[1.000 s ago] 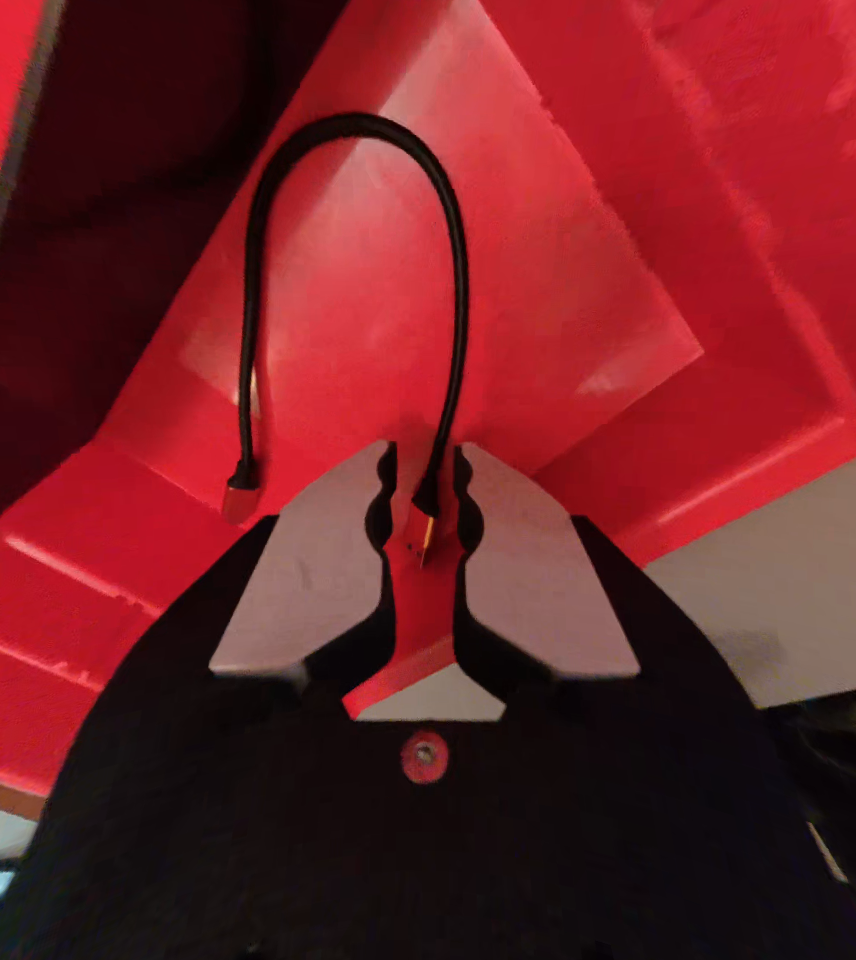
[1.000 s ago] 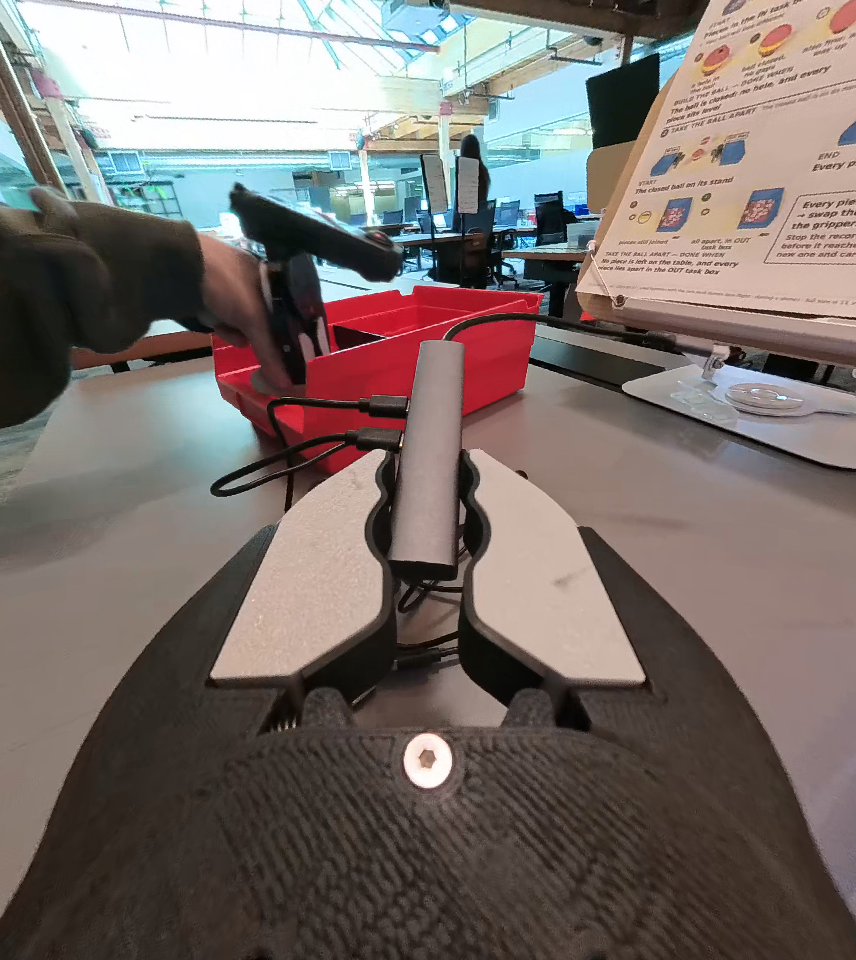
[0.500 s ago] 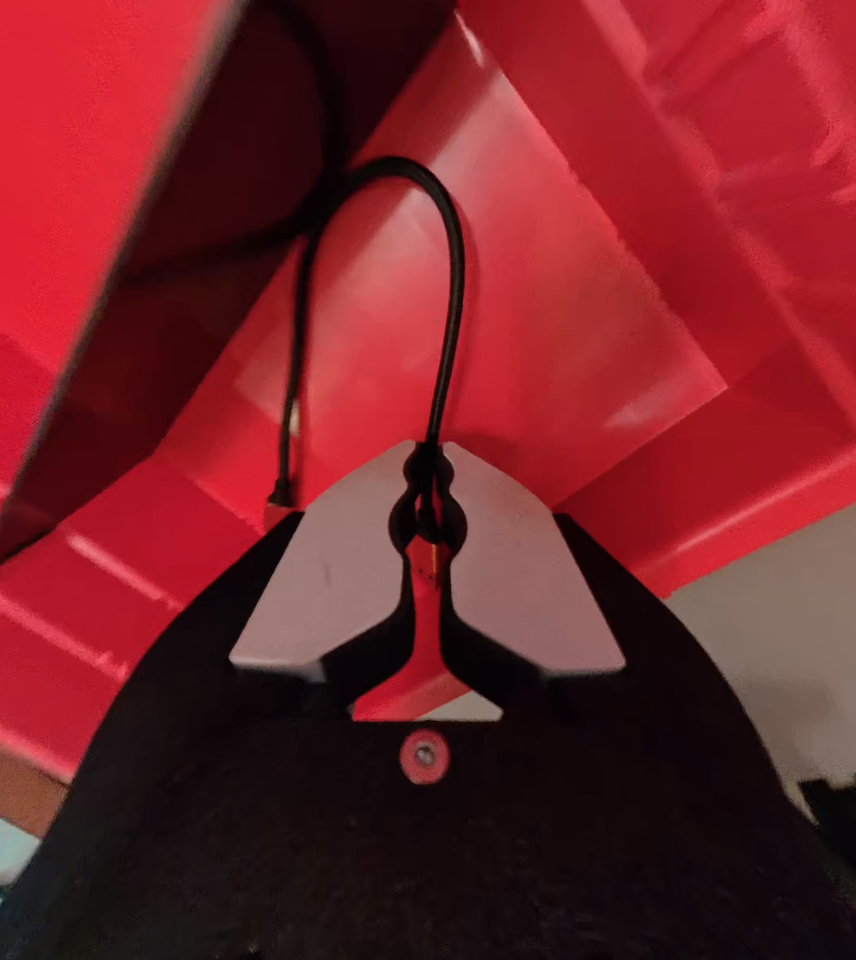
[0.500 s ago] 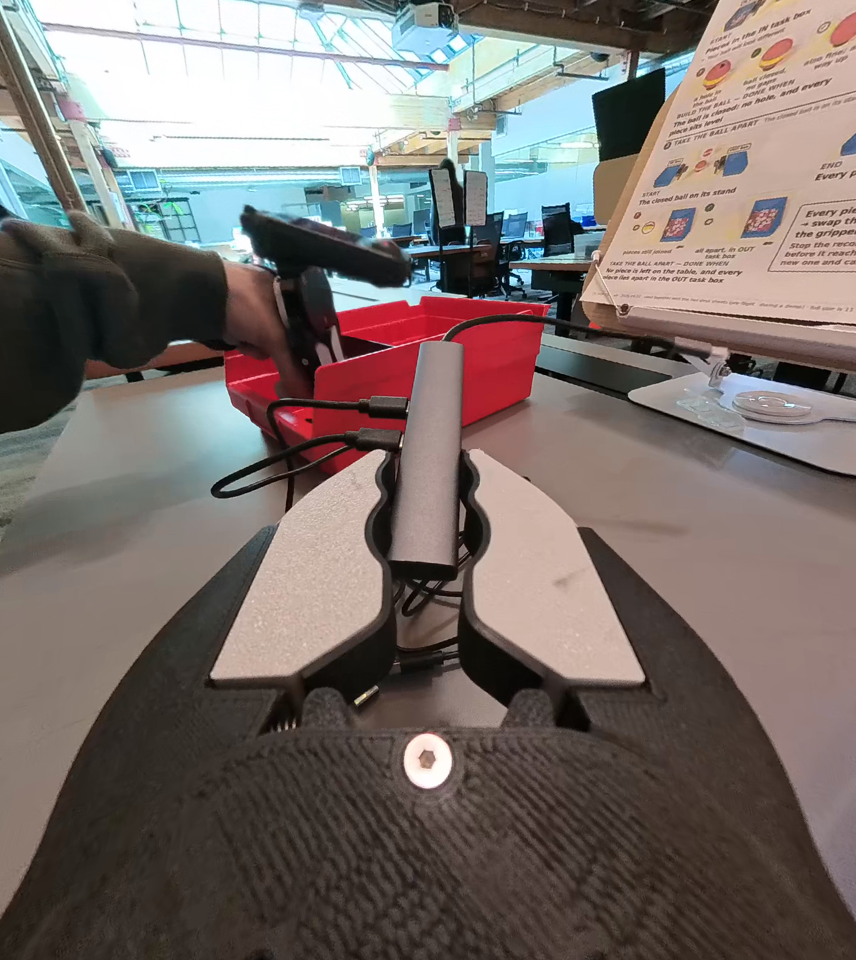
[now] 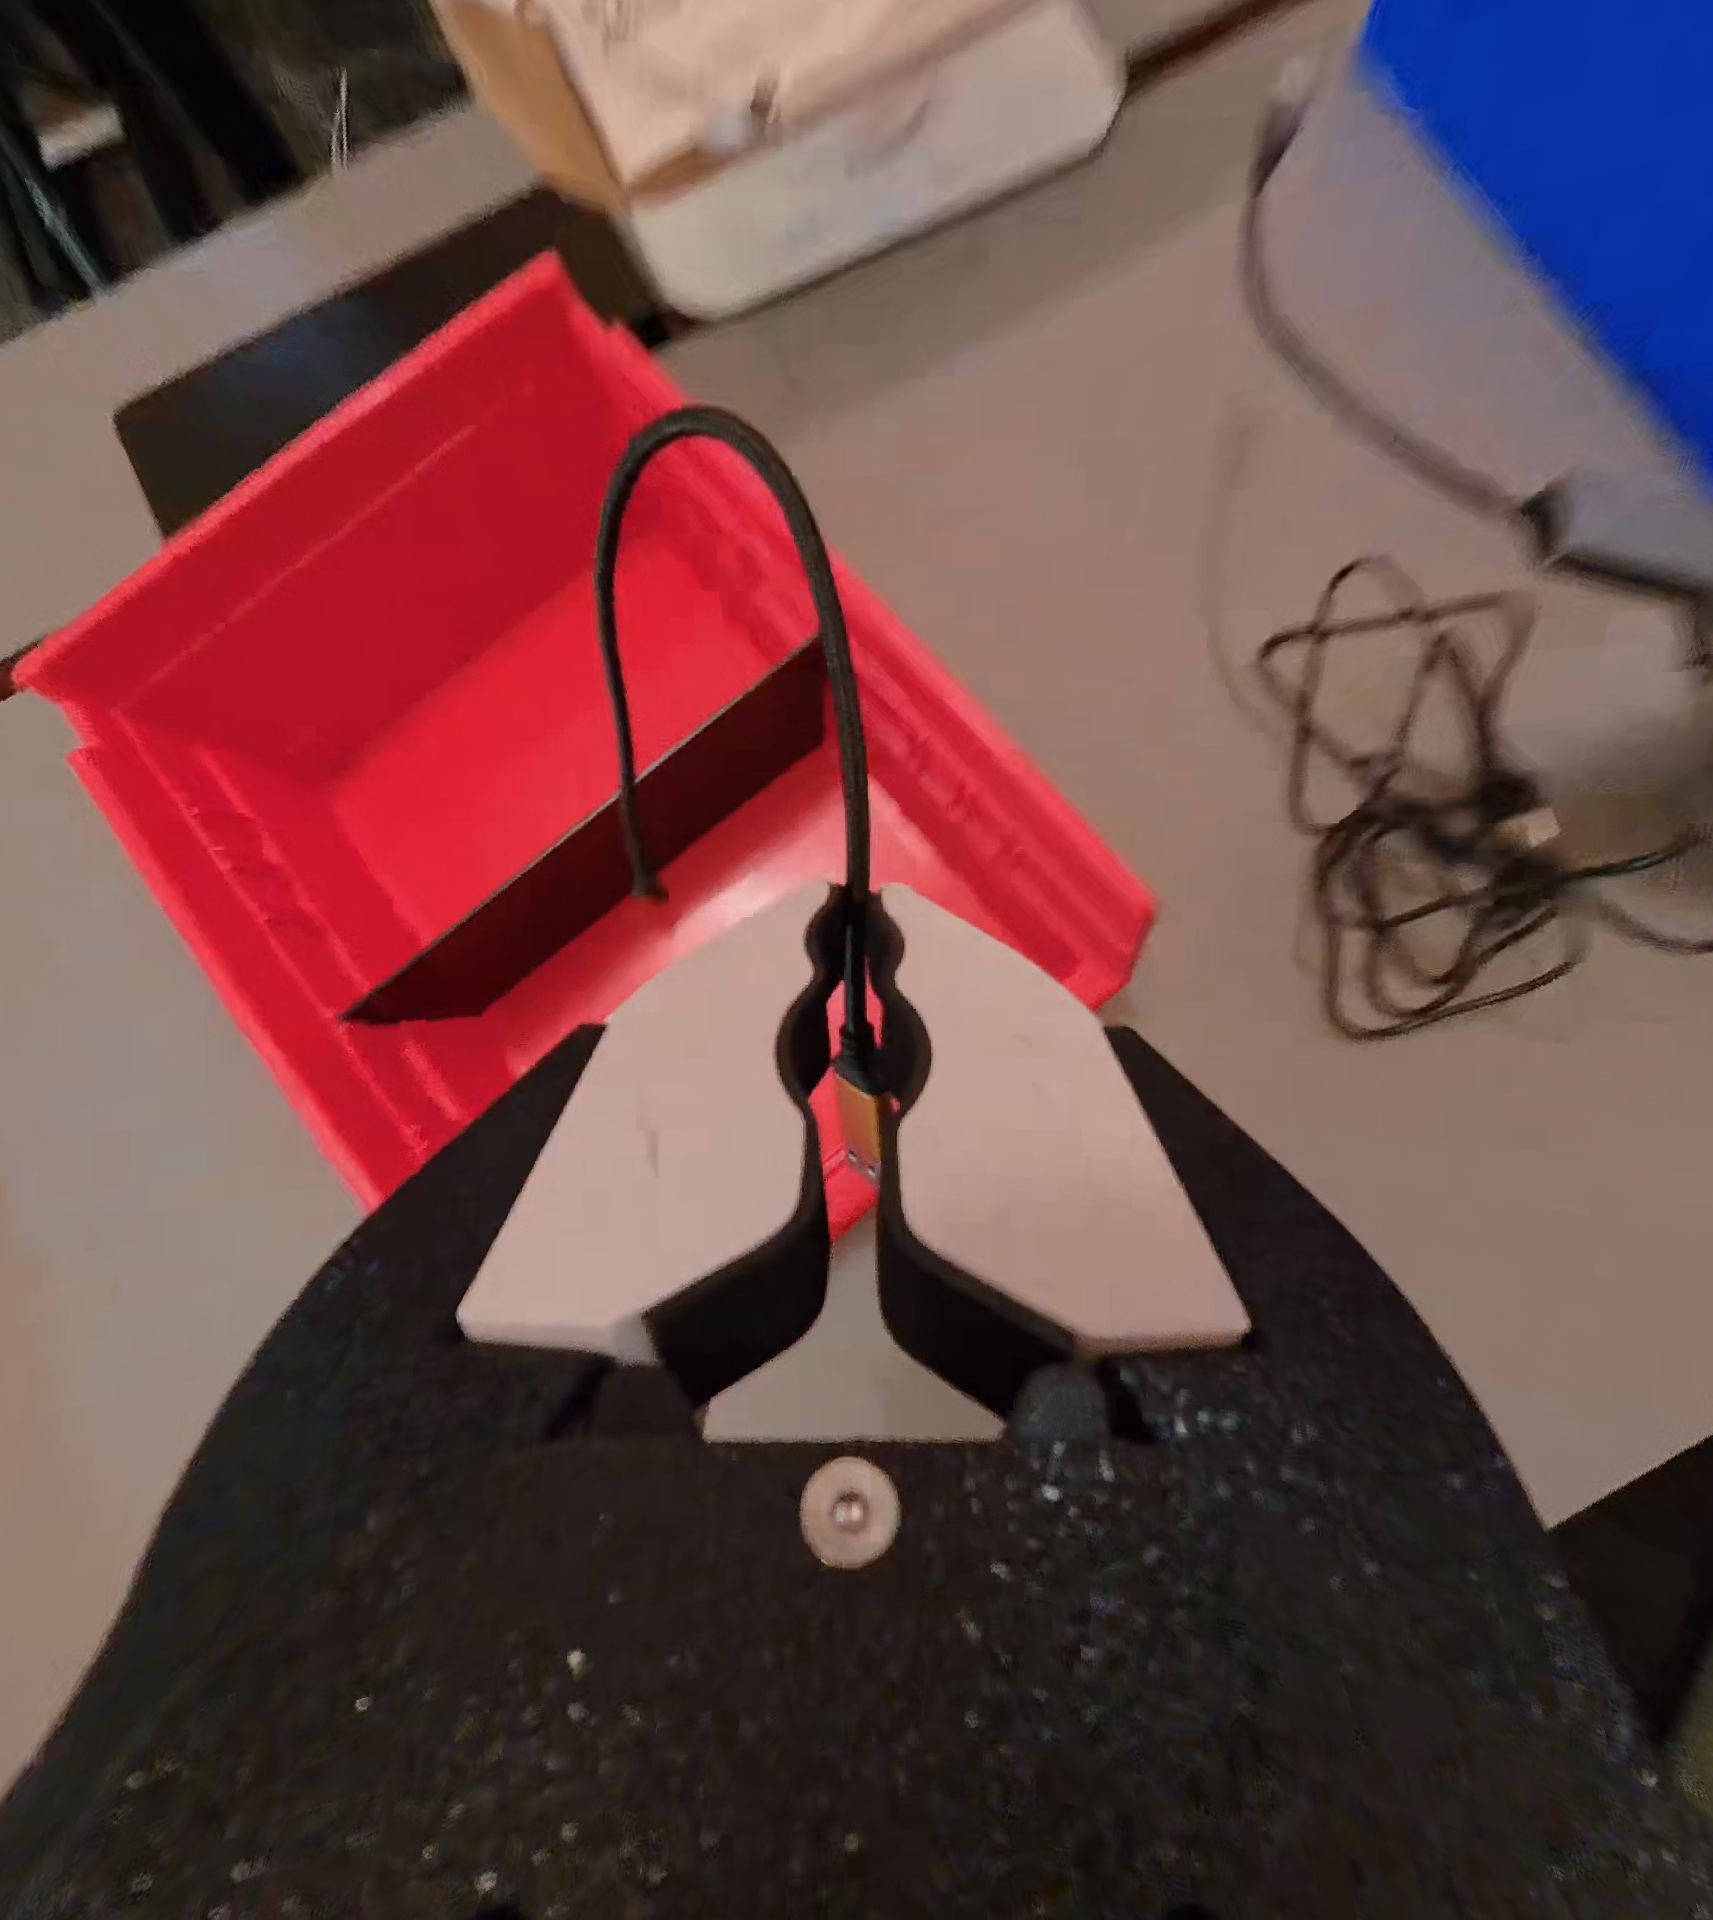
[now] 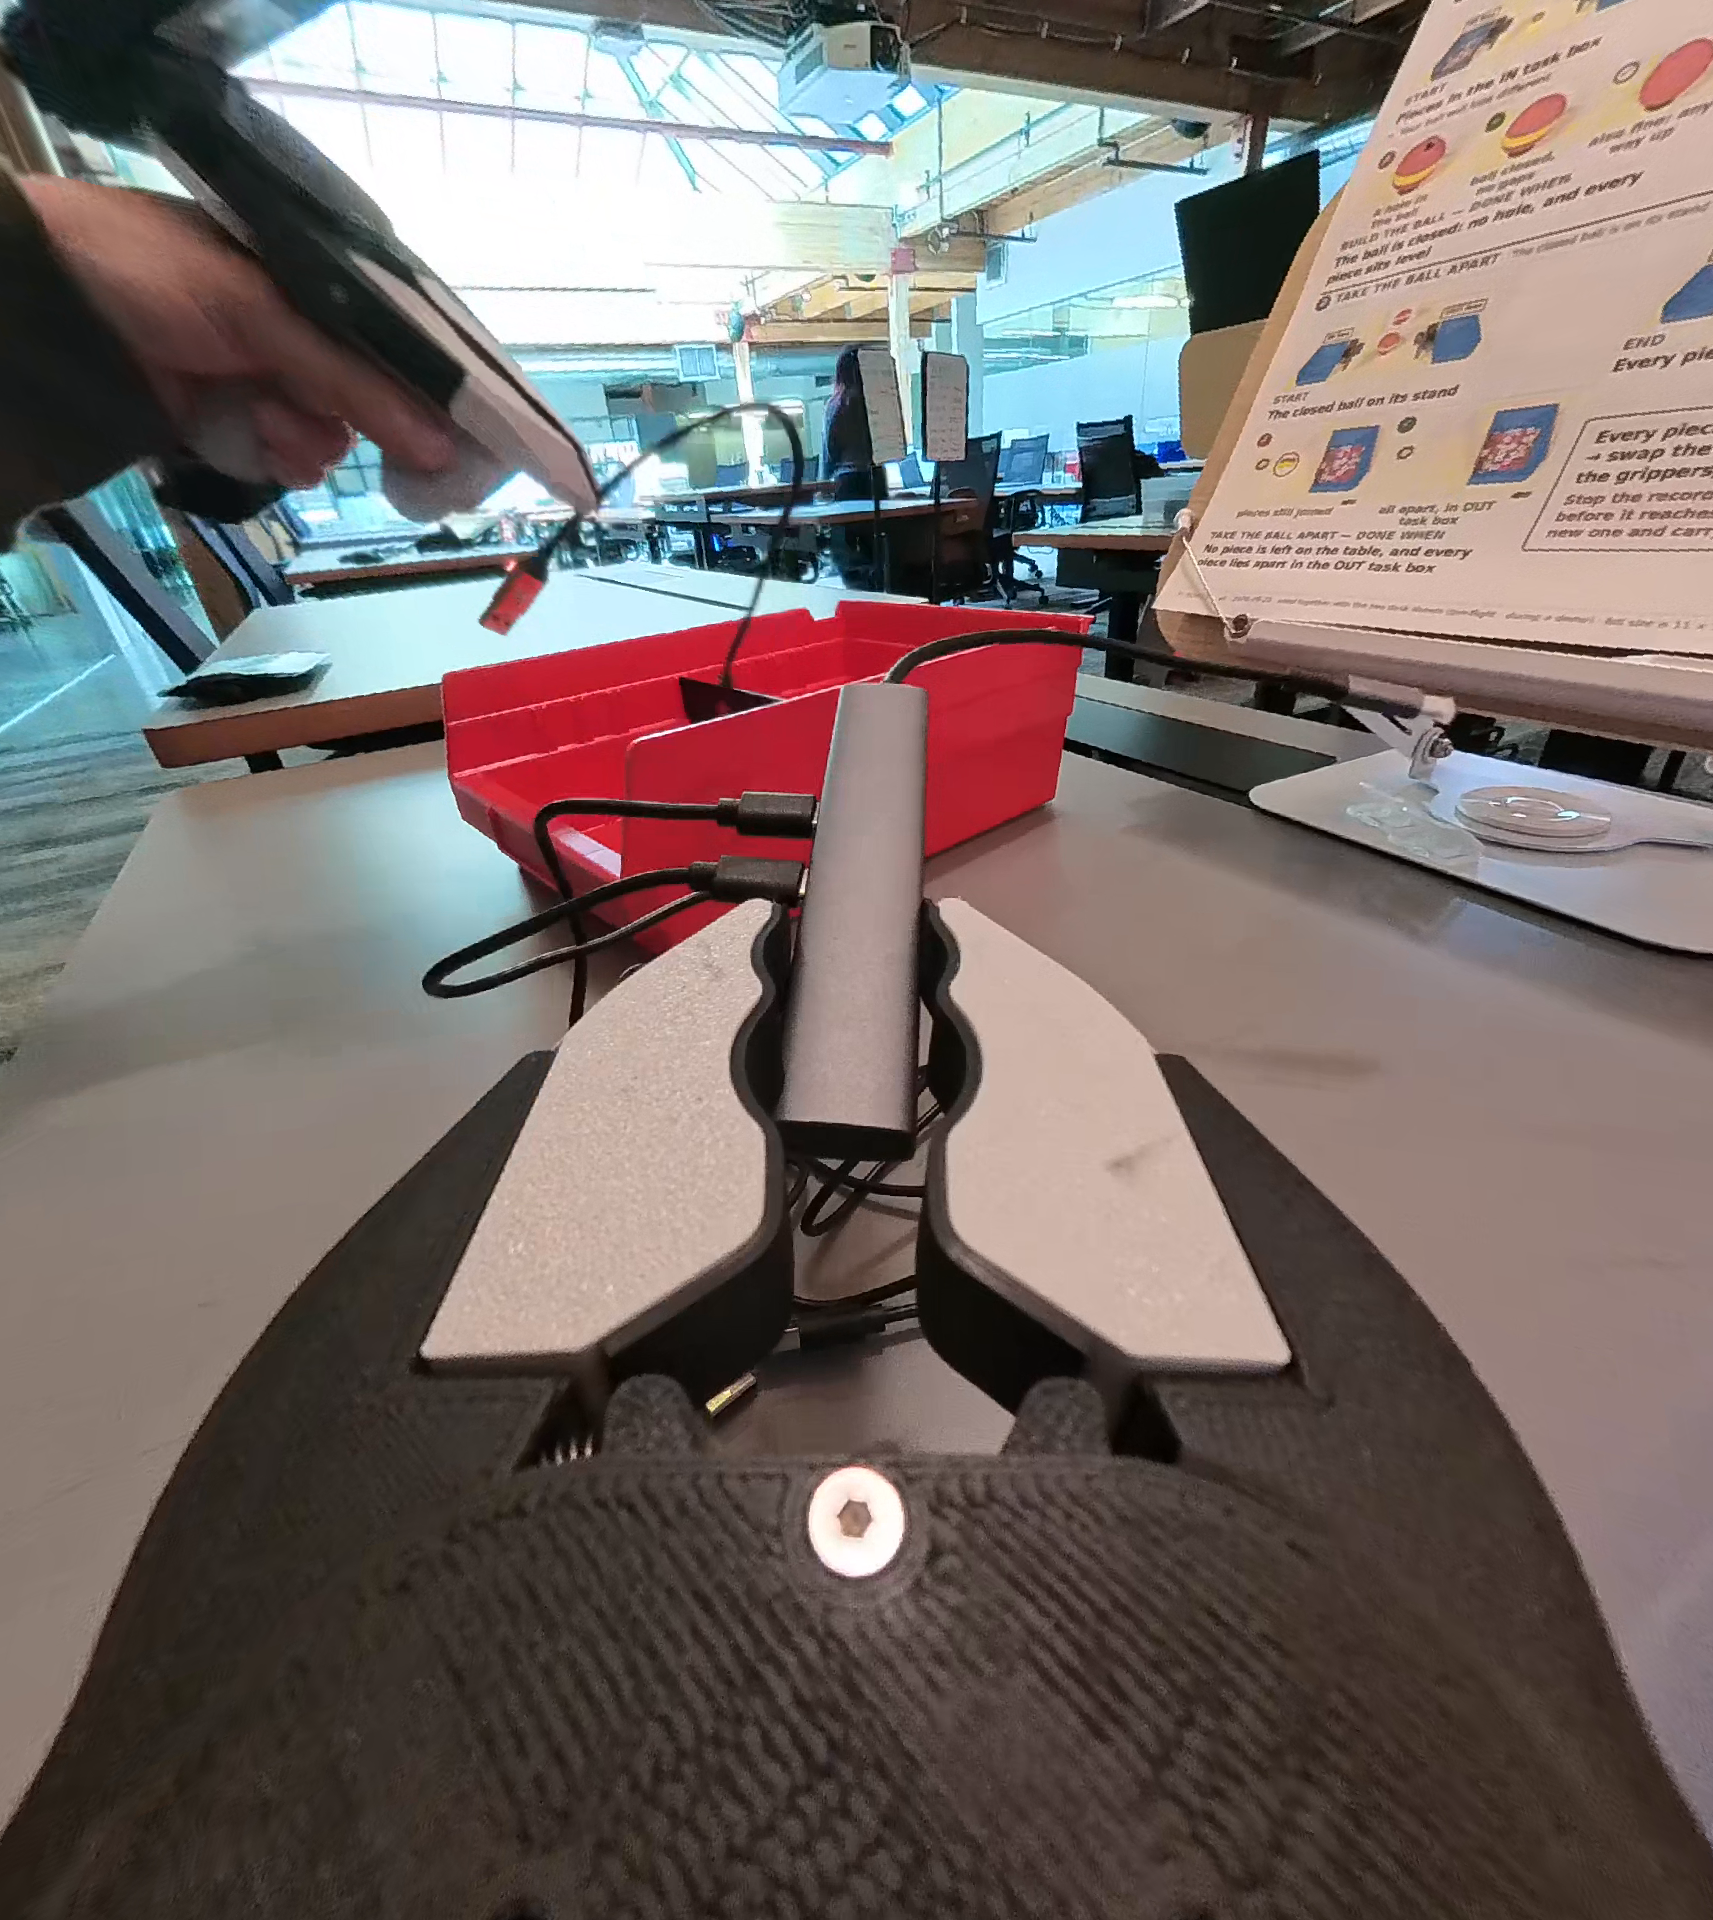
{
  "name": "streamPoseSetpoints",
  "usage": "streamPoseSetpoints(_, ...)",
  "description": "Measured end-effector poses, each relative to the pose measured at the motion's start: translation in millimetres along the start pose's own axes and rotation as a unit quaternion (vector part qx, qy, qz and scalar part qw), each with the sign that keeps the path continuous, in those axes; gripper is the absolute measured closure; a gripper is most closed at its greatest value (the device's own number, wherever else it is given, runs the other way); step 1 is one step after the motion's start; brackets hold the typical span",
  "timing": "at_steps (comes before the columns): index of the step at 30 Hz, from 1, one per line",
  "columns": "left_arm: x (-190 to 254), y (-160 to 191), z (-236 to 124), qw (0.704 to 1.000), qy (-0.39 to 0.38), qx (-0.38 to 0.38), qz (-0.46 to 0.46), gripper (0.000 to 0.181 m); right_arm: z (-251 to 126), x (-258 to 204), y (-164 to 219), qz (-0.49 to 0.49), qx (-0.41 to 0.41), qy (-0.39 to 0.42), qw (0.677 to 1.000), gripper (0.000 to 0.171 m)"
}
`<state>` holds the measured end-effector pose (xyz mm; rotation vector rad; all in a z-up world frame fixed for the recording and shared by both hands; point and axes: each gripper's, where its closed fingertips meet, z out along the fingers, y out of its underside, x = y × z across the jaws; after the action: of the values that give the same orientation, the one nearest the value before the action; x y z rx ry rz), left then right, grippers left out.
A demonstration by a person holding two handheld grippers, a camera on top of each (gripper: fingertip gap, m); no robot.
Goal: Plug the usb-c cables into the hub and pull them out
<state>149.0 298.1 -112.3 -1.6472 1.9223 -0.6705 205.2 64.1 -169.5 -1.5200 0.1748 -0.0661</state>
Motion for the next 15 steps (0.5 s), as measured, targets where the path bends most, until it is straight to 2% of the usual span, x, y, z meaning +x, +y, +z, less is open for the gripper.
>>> streamPoseSetpoints(1, 10.0, -8.0, -6.7, 0.999, 0.019, 0.035, -0.013, 0.178, -0.5, 0.2, -0.5, 0.0, 0.002, 0.001, 1.0, 0.148)
streamPoseSetpoints(3, 35.8, -22.0, -19.7, 0.989, 0.078, 0.113, -0.053, 0.178, -1.7, 1.0, -1.9, 0.001, 0.007, 0.002, 1.0, 0.148)
streamPoseSetpoints(6, 71.8, -32.3, -38.7, 0.945, 0.144, 0.26, -0.135, 0.177, -6.1, 8.2, -6.8, 0.011, 0.028, 0.015, 0.999, 0.147)
streamPoseSetpoints(8, 96.2, -27.6, -50.3, 0.895, 0.167, 0.378, -0.169, 0.178, -10.2, 15.5, -10.4, 0.015, 0.043, 0.026, 0.999, 0.147)
streamPoseSetpoints(10, 112.8, -7.6, -56.0, 0.829, 0.187, 0.471, -0.236, 0.178, -14.6, 24.5, -13.2, 0.023, 0.056, 0.045, 0.997, 0.147)
streamPoseSetpoints(11, 115.8, 8.7, -51.1, 0.805, 0.185, 0.489, -0.28, 0.178, -16.3, 27.8, -13.9, 0.027, 0.059, 0.052, 0.997, 0.147)
streamPoseSetpoints(12, 117.0, 27.9, -40.1, 0.798, 0.168, 0.485, -0.316, 0.178, -17.1, 28.8, -14.1, 0.029, 0.06, 0.052, 0.996, 0.147)
streamPoseSetpoints(14, 123.3, 59.3, -23.8, 0.803, 0.141, 0.471, -0.336, 0.178, -17.2, 28.2, -14.1, 0.026, 0.059, 0.051, 0.997, 0.148)
streamPoseSetpoints(15, 131.1, 68.6, -19.0, 0.811, 0.153, 0.455, -0.335, 0.178, -16.9, 27.4, -13.9, 0.022, 0.058, 0.051, 0.997, 0.148)
